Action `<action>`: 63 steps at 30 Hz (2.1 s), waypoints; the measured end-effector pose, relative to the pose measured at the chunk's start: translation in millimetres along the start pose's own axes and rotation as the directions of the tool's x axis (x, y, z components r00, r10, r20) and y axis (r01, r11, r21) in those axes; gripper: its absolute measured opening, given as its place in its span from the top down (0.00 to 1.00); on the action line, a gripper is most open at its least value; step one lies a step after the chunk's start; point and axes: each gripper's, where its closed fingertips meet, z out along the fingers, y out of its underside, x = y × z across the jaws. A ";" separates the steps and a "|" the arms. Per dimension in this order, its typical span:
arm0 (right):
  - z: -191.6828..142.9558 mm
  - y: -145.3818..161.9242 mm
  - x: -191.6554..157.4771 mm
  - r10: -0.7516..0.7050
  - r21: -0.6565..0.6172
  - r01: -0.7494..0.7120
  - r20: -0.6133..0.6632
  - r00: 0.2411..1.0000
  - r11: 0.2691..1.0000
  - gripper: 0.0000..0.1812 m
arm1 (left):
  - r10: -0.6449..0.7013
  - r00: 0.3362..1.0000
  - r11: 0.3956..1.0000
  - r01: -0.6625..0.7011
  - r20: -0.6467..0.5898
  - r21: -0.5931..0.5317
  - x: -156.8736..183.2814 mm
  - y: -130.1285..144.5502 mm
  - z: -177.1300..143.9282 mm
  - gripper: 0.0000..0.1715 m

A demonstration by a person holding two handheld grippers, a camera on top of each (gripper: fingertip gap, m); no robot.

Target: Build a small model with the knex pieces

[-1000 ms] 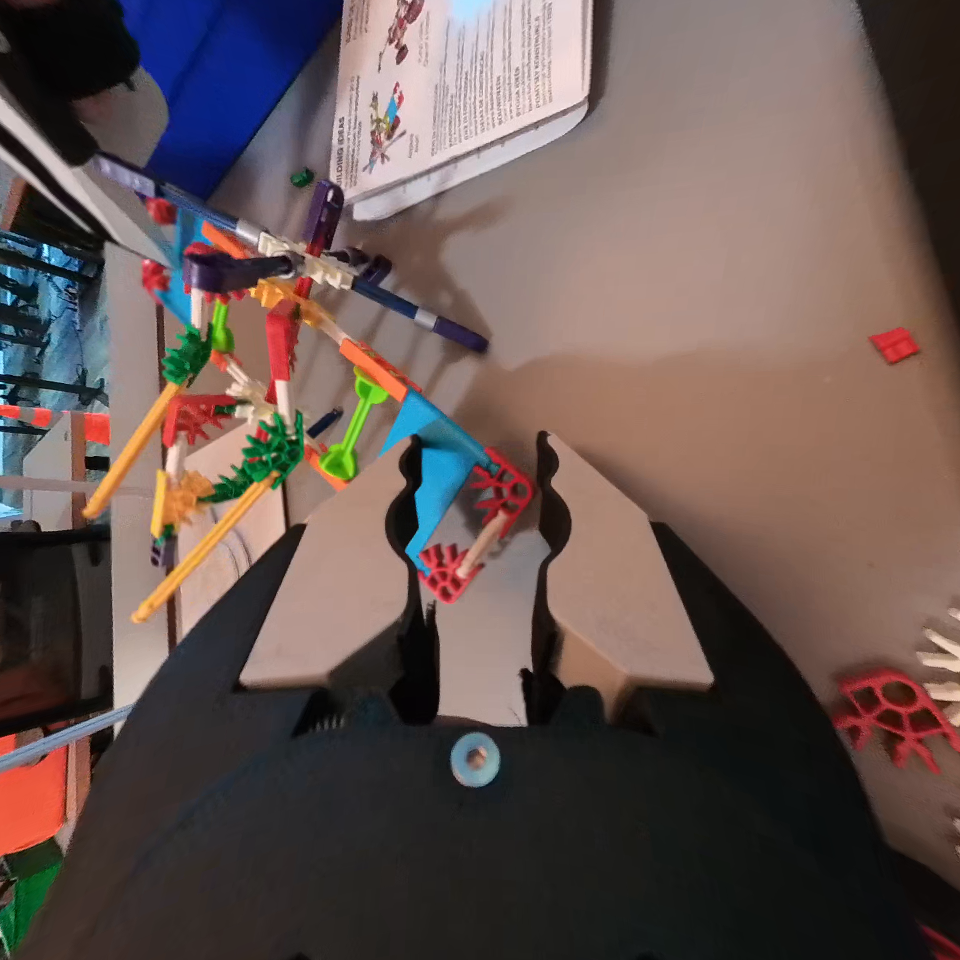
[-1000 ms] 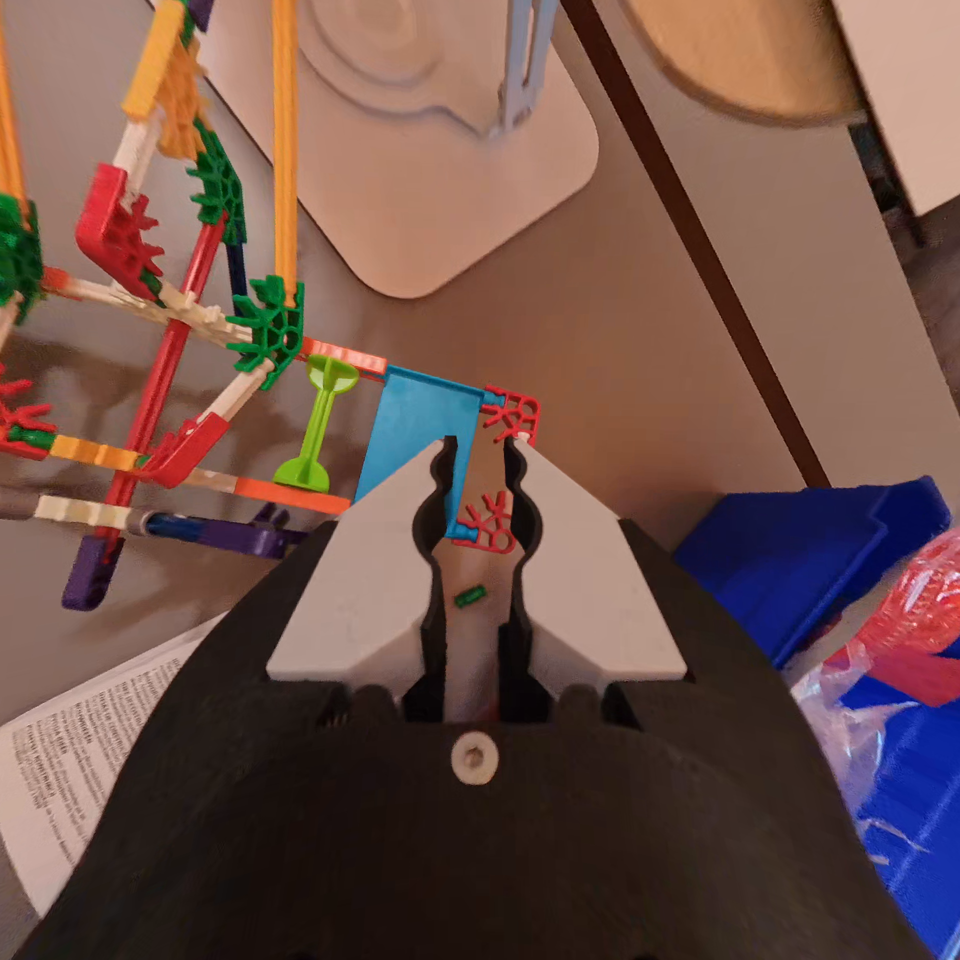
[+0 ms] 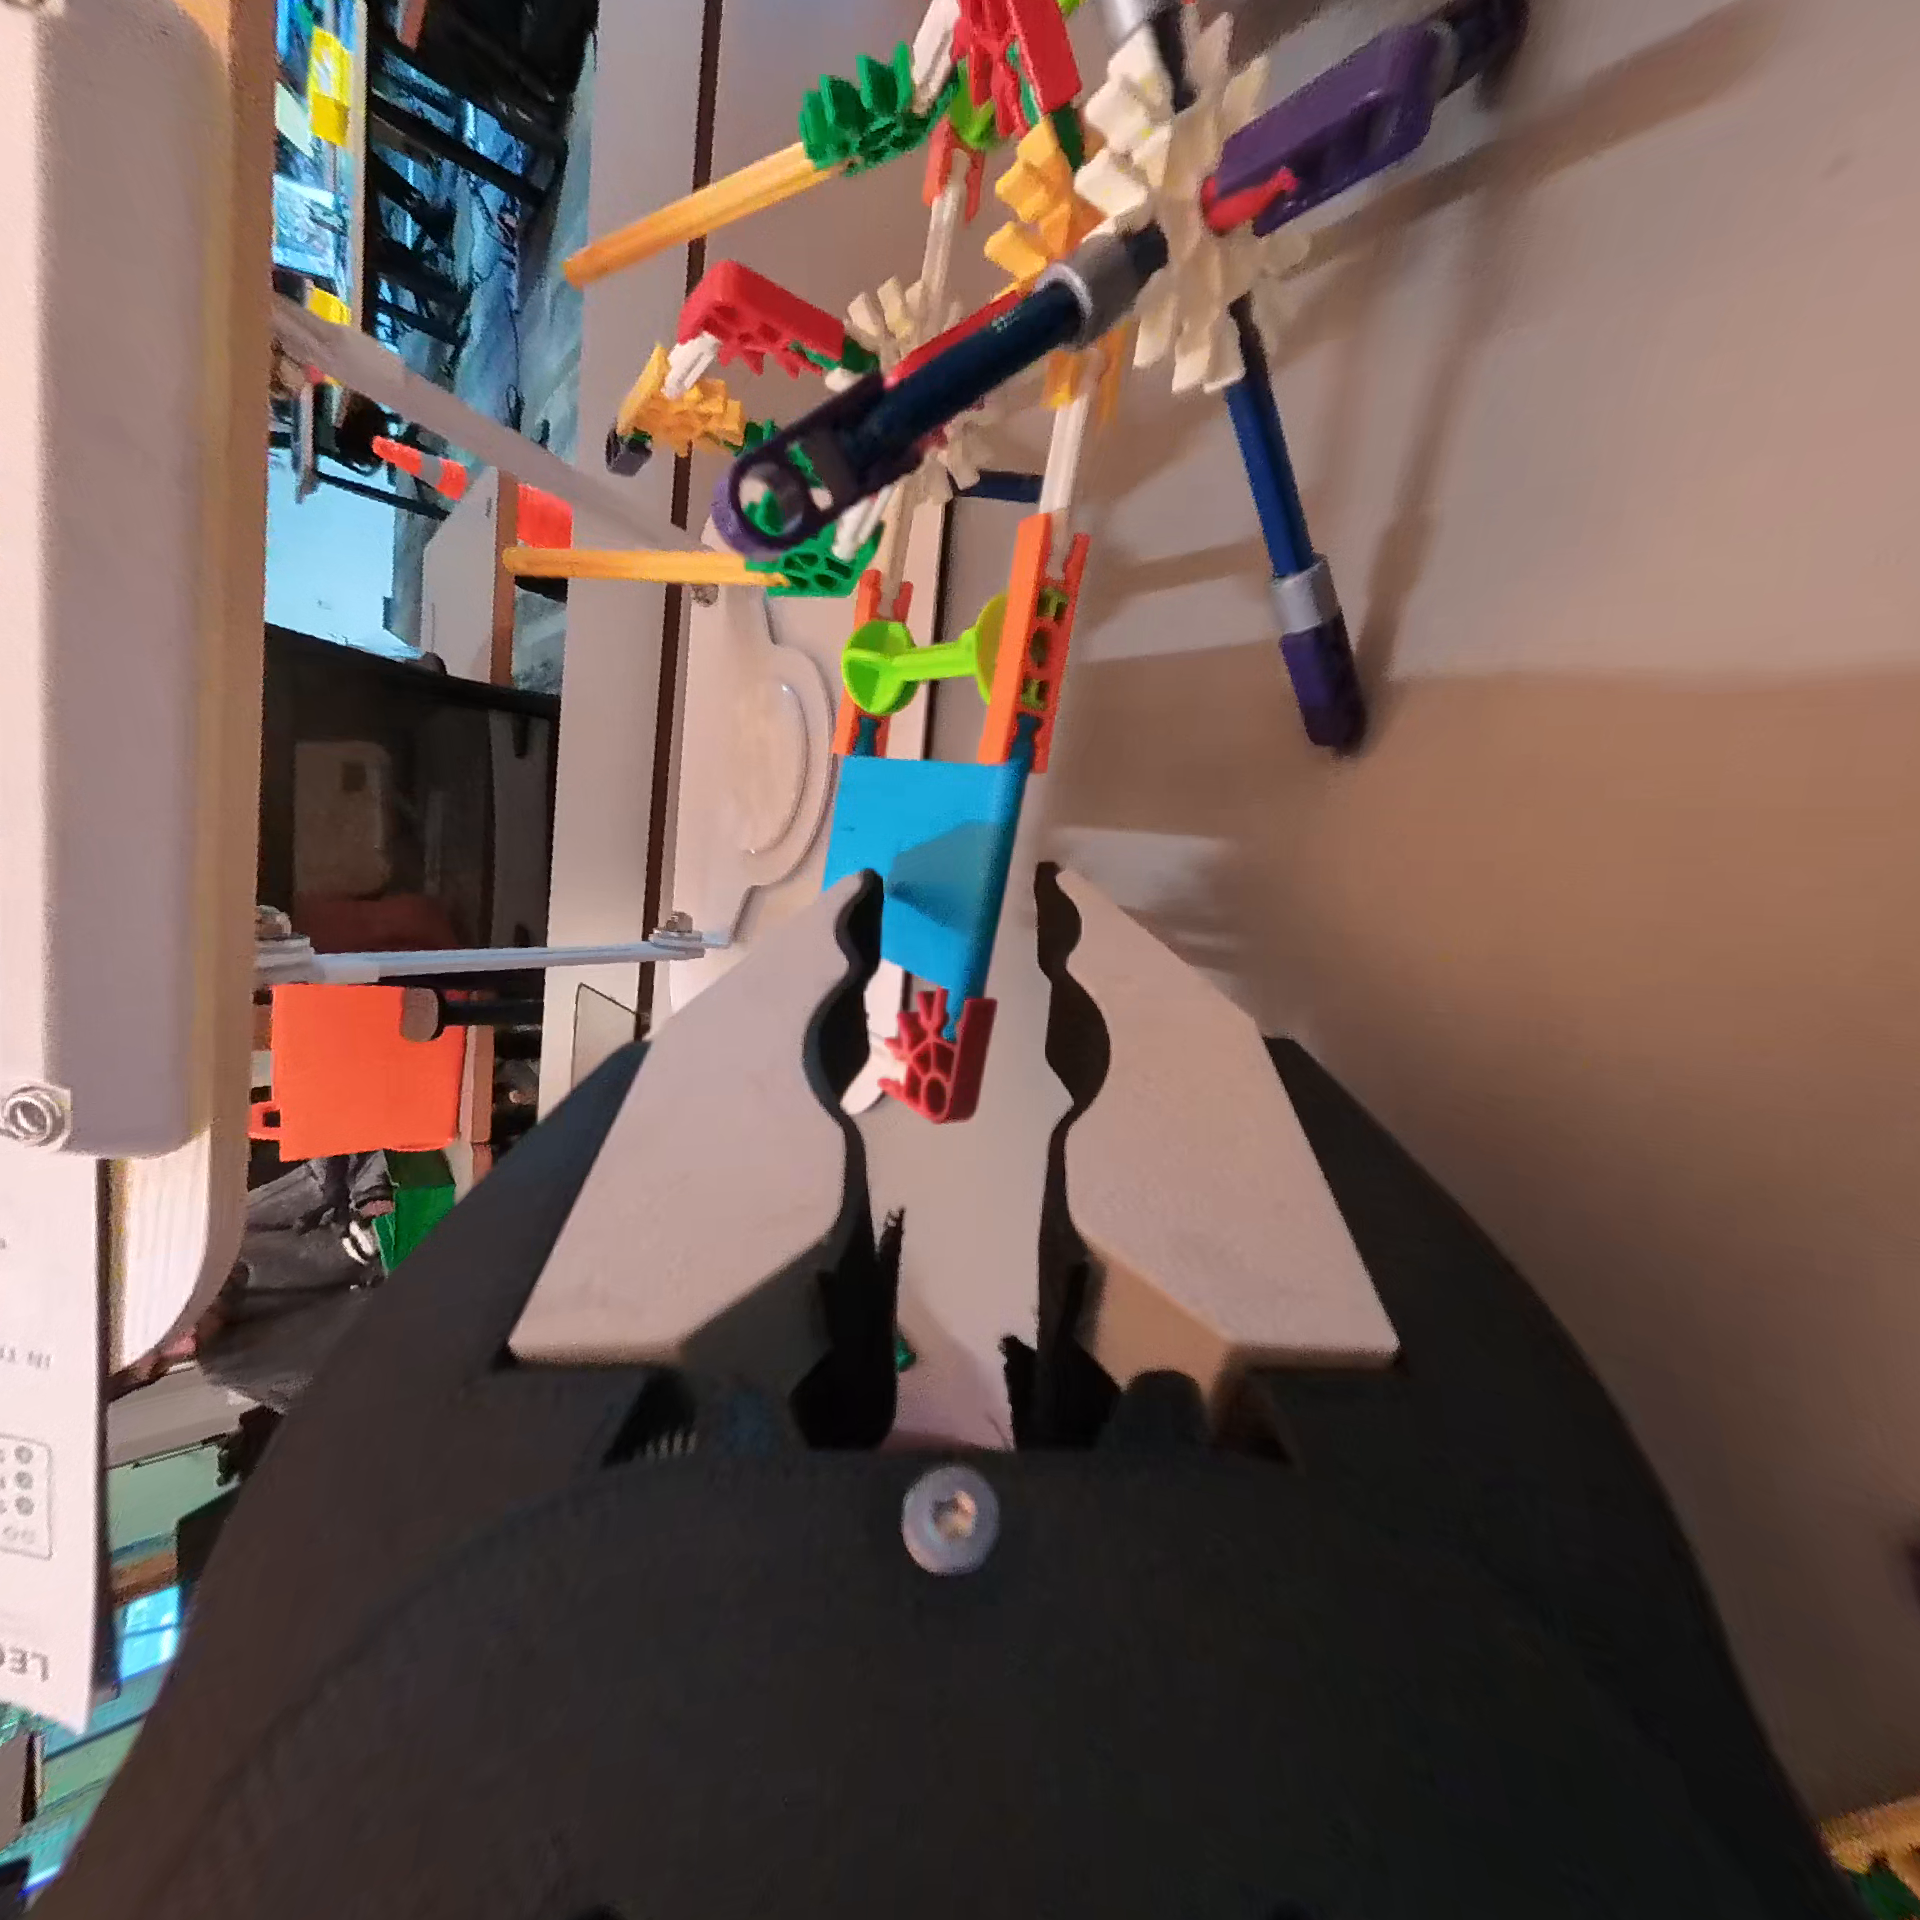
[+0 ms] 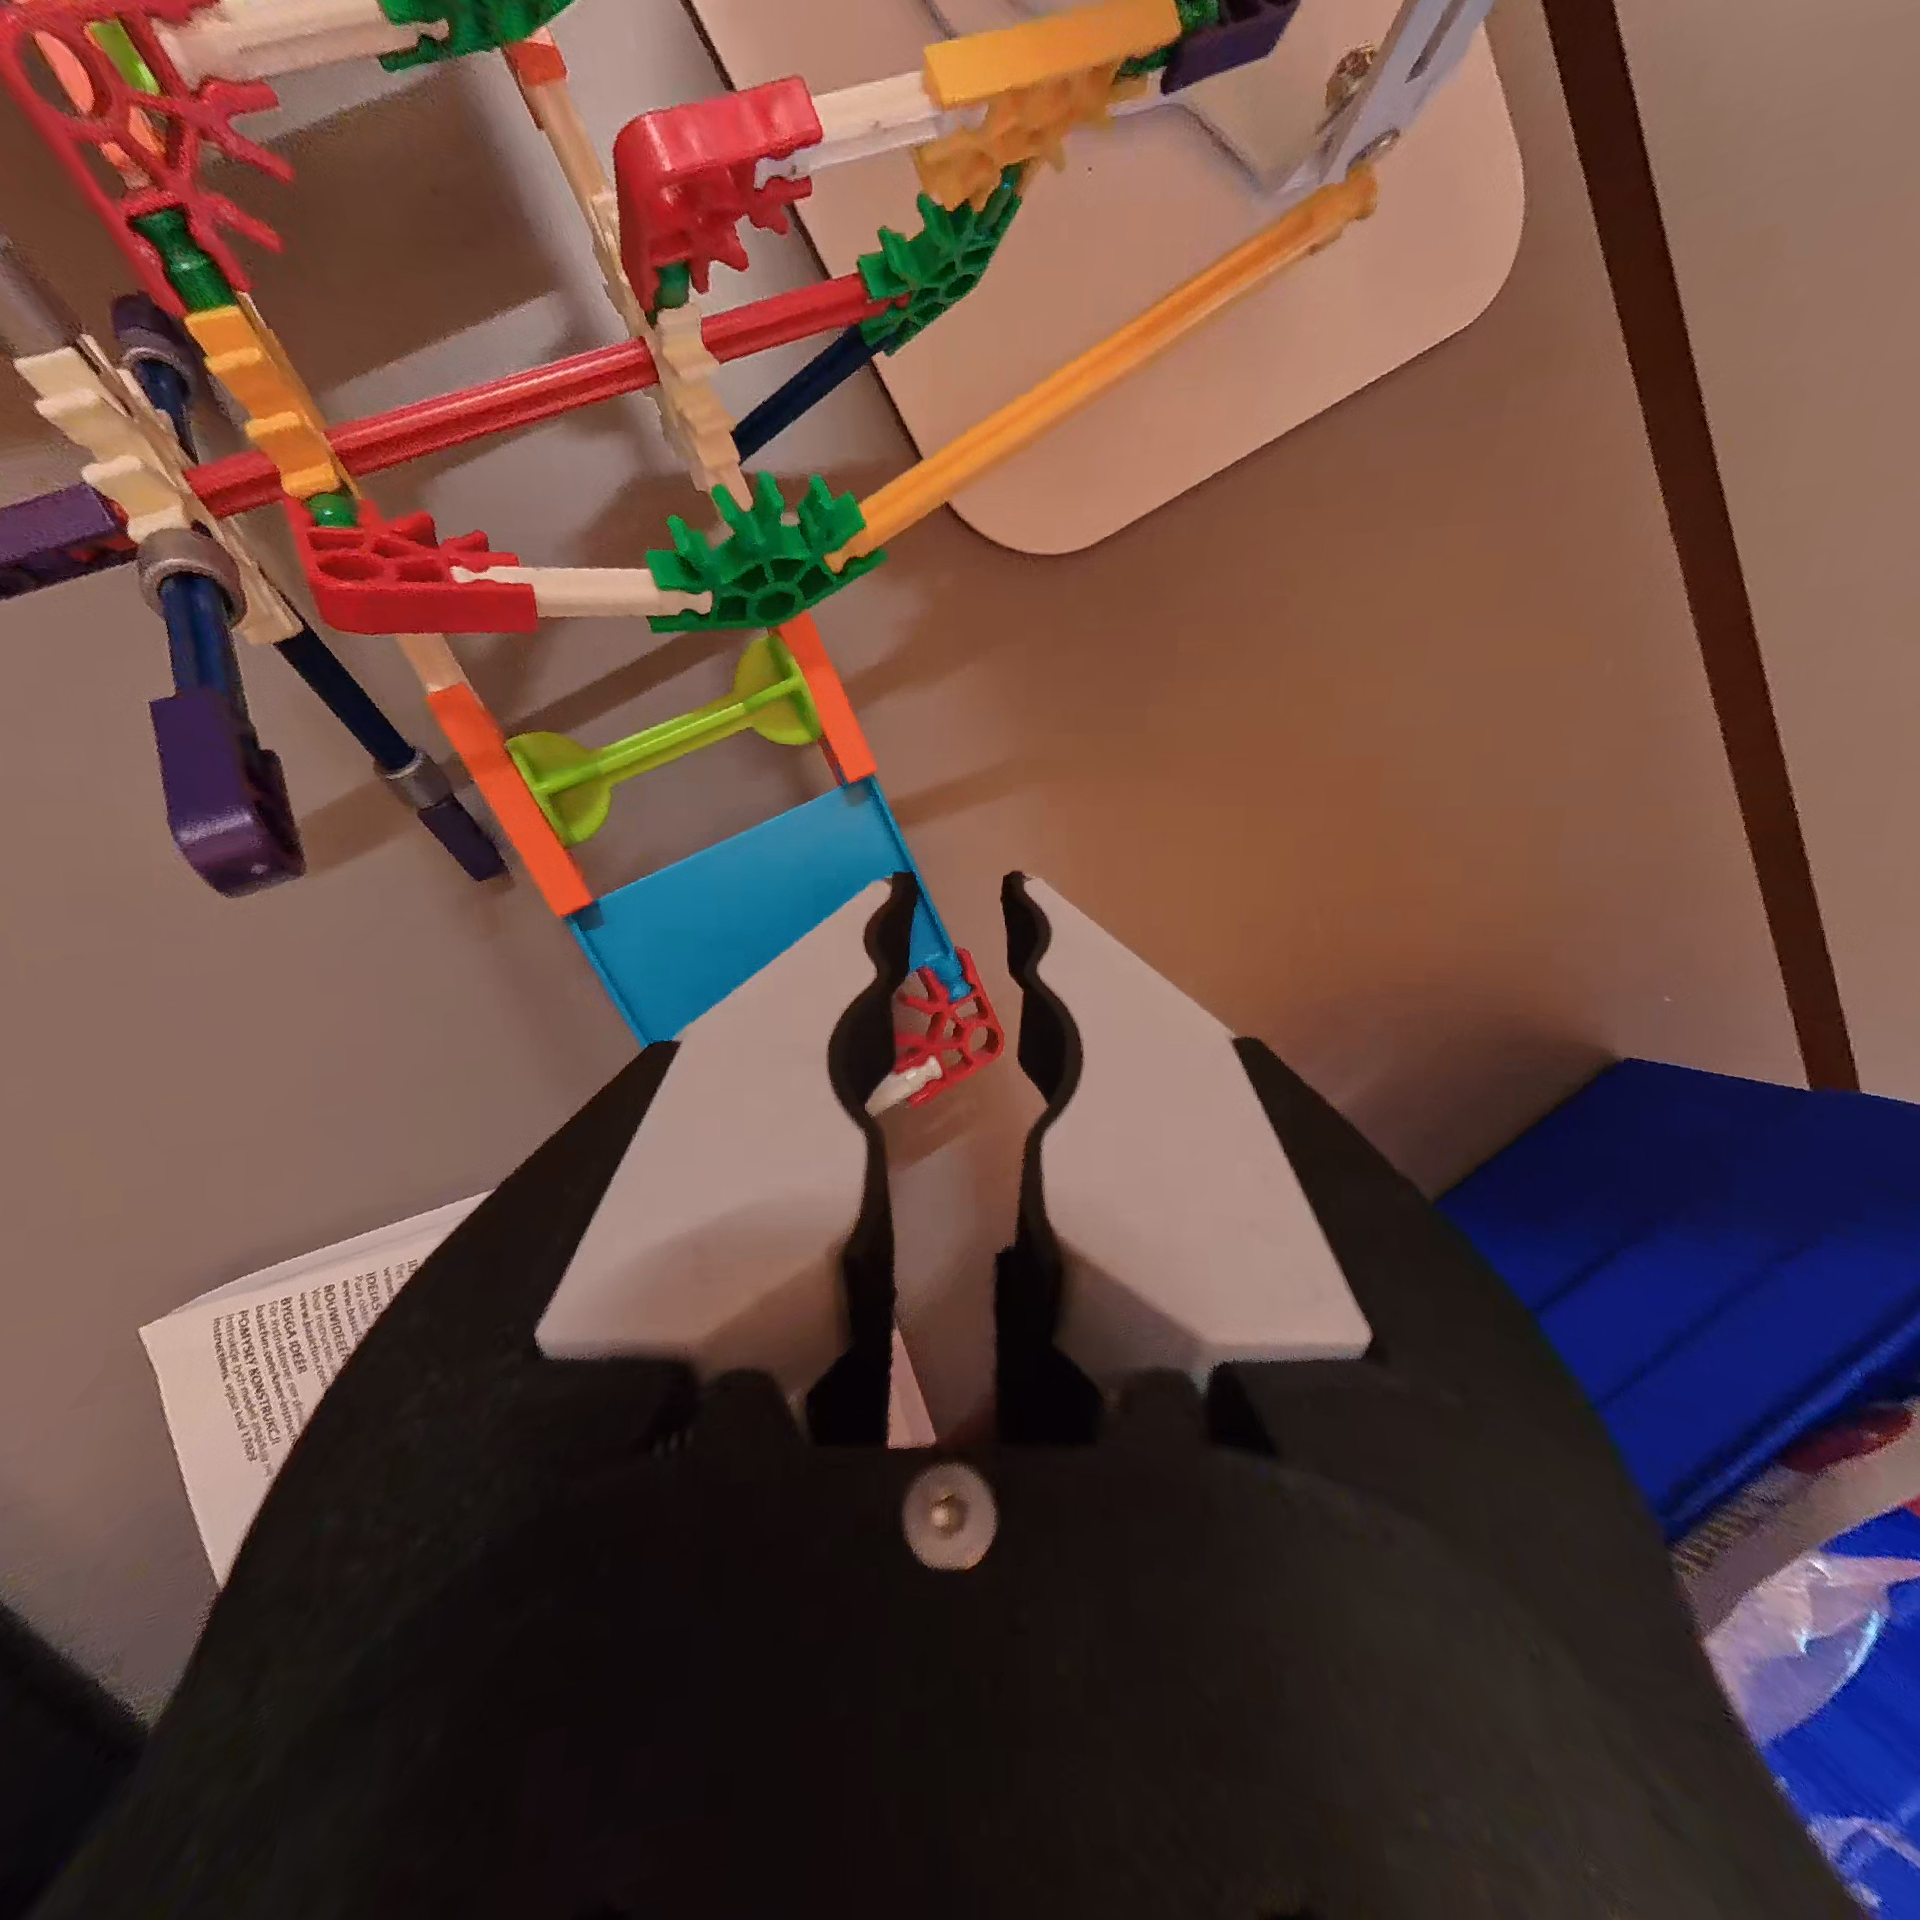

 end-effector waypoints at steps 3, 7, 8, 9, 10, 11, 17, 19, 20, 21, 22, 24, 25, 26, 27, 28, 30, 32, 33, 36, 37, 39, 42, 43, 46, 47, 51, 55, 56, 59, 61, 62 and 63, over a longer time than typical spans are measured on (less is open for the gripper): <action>-1.7 -0.8 -2.7 -0.011 -0.005 0.011 0.000 1.000 1.000 0.91 | -0.026 0.999 1.000 0.026 -0.019 0.013 2.2 -1.2 1.0 0.83; -0.8 0.9 -4.1 -0.020 -0.015 0.020 0.005 1.000 1.000 0.91 | -0.020 1.000 1.000 0.020 -0.008 0.008 0.8 0.6 2.5 0.83; -0.7 0.6 -3.9 -0.017 -0.012 0.017 0.007 1.000 1.000 0.91 | -0.021 1.000 1.000 0.021 -0.008 0.005 0.9 1.4 3.3 0.83; -1.1 -0.6 -2.6 -0.017 -0.004 0.017 0.001 1.000 1.000 0.91 | -0.016 1.000 1.000 0.016 -0.004 0.000 0.7 2.7 4.2 0.83; -2.1 -2.5 -0.2 -0.015 0.007 0.015 -0.011 1.000 1.000 0.91 | -0.013 1.000 1.000 0.013 -0.002 -0.009 0.6 4.4 5.2 0.84; -3.6 -4.5 1.6 -0.009 0.017 0.010 -0.018 1.000 1.000 0.90 | -0.013 1.000 1.000 0.013 0.005 -0.015 -0.3 6.1 6.5 0.85; -6.4 -9.1 11.0 0.000 0.049 0.003 -0.062 0.998 0.999 0.88 | -0.020 1.000 0.999 0.021 0.022 -0.029 -2.9 12.1 13.0 0.86; -3.9 -6.7 9.0 -0.006 0.038 0.008 -0.051 0.999 0.999 0.88 | -0.021 0.999 0.999 0.023 0.044 -0.035 -6.8 13.7 14.2 0.86; -2.3 -4.9 7.1 -0.010 0.028 0.011 -0.040 0.999 1.000 0.88 | -0.024 0.998 0.999 0.026 0.055 -0.037 -8.8 14.3 14.6 0.86; -1.1 -3.9 6.1 -0.014 0.022 0.015 -0.037 0.999 1.000 0.88 | -0.028 0.998 0.999 0.030 0.065 -0.036 -10.7 14.3 15.1 0.86; -0.3 -3.1 4.8 -0.016 0.016 0.016 -0.031 0.999 1.000 0.89 | -0.031 0.997 0.999 0.033 0.073 -0.036 -12.5 14.6 15.5 0.86; 0.5 -1.7 -1.4 -0.025 0.006 0.025 -0.002 1.000 1.000 0.91 | -0.038 0.994 0.997 0.044 0.106 -0.059 -18.5 18.7 17.5 0.86; 0.8 -0.7 -5.0 -0.031 0.001 0.031 0.015 0.999 1.000 0.91 | -0.038 0.992 0.997 0.047 0.122 -0.066 -21.5 20.6 18.3 0.85; 1.2 0.8 -8.9 -0.037 -0.007 0.037 0.032 0.999 0.999 0.92 | -0.043 0.990 0.996 0.053 0.134 -0.069 -23.9 22.0 19.2 0.85; 1.6 3.2 -12.9 -0.046 -0.020 0.047 0.051 0.998 0.999 0.92 | -0.052 0.989 0.995 0.063 0.142 -0.074 -25.9 24.0 19.9 0.84; 2.3 6.3 -18.1 -0.057 -0.034 0.060 0.075 0.996 0.998 0.92 | -0.057 0.988 0.994 0.069 0.145 -0.079 -27.1 25.8 20.5 0.83; 3.1 9.5 -28.6 -0.079 -0.046 0.085 0.120 0.990 0.995 0.92 | -0.066 0.987 0.993 0.079 0.150 -0.085 -28.8 27.5 19.9 0.79; 2.5 10.3 -38.6 -0.101 -0.046 0.110 0.166 0.981 0.993 0.92 | -0.102 0.988 0.989 0.114 0.120 -0.099 -27.2 28.2 17.1 0.73; 1.9 9.2 -42.4 -0.109 -0.038 0.118 0.182 0.977 0.992 0.92 | -0.120 0.986 0.987 0.131 0.115 -0.091 -28.4 26.3 14.5 0.71; -0.1 6.4 -50.5 -0.127 -0.020 0.135 0.217 0.968 0.991 0.92 | -0.158 0.985 0.984 0.163 0.076 -0.074 -27.0 21.6 5.5 0.68; -1.3 5.3 -55.8 -0.139 -0.007 0.145 0.241 0.961 0.989 0.92 | -0.182 0.981 0.981 0.185 0.064 -0.060 -26.4 18.8 2.6 0.68; -2.8 3.0 -59.6 -0.163 0.010 0.166 0.248 0.955 0.986 0.92 | -0.248 0.969 0.969 0.248 0.002 -0.019 -20.8 10.2 -2.2 0.66; -3.5 -6.5 -50.1 -0.152 0.044 0.146 0.194 0.969 0.988 0.88 | -0.331 0.940 0.941 0.336 -0.086 0.050 -14.9 -5.7 -8.4 0.66; -3.1 -9.9 -44.7 -0.141 0.057 0.133 0.170 0.975 0.990 0.88 | -0.349 0.931 0.932 0.357 -0.104 0.063 -14.3 -10.1 -10.5 0.66; 2.6 -15.0 -29.0 -0.114 0.077 0.106 0.106 0.988 0.991 0.84 | -0.380 0.915 0.916 0.393 -0.137 0.086 -12.8 -22.1 -15.9 0.68; 6.2 -14.8 -26.7 -0.109 0.073 0.102 0.098 0.989 0.992 0.83 | -0.367 0.922 0.923 0.378 -0.127 0.076 -12.2 -21.9 -16.0 0.68; 22.0 -15.2 -24.8 -0.112 0.057 0.107 0.093 0.989 0.993 0.81 | -0.308 0.950 0.951 0.308 -0.055 -0.003 -10.1 -6.5 -4.4 0.67; 30.5 -17.0 -30.3 -0.127 0.058 0.120 0.121 0.984 0.991 0.87 | -0.298 0.954 0.954 0.296 -0.033 -0.052 -8.8 7.2 5.1 0.67; 30.2 -17.5 -31.3 -0.129 0.060 0.122 0.126 0.984 0.991 0.87 | -0.301 0.953 0.952 0.299 -0.035 -0.059 -8.3 9.4 6.3 0.68; 26.8 -18.1 -35.6 -0.131 0.067 0.122 0.148 0.980 0.990 0.91 | -0.313 0.949 0.948 0.309 -0.046 -0.070 -5.5 13.8 10.6 0.68; 25.1 -18.1 -37.0 -0.127 0.066 0.118 0.156 0.980 0.991 0.91 | -0.308 0.950 0.950 0.304 -0.047 -0.075 -4.3 15.8 13.4 0.68; 24.1 -17.8 -38.0 -0.128 0.064 0.119 0.159 0.979 0.991 0.91 | -0.304 0.952 0.951 0.300 -0.045 -0.078 -4.1 16.3 14.2 0.68; 23.2 -17.3 -39.1 -0.131 0.061 0.123 0.162 0.978 0.991 0.91 | -0.302 0.952 0.951 0.298 -0.045 -0.079 -3.8 16.4 15.1 0.68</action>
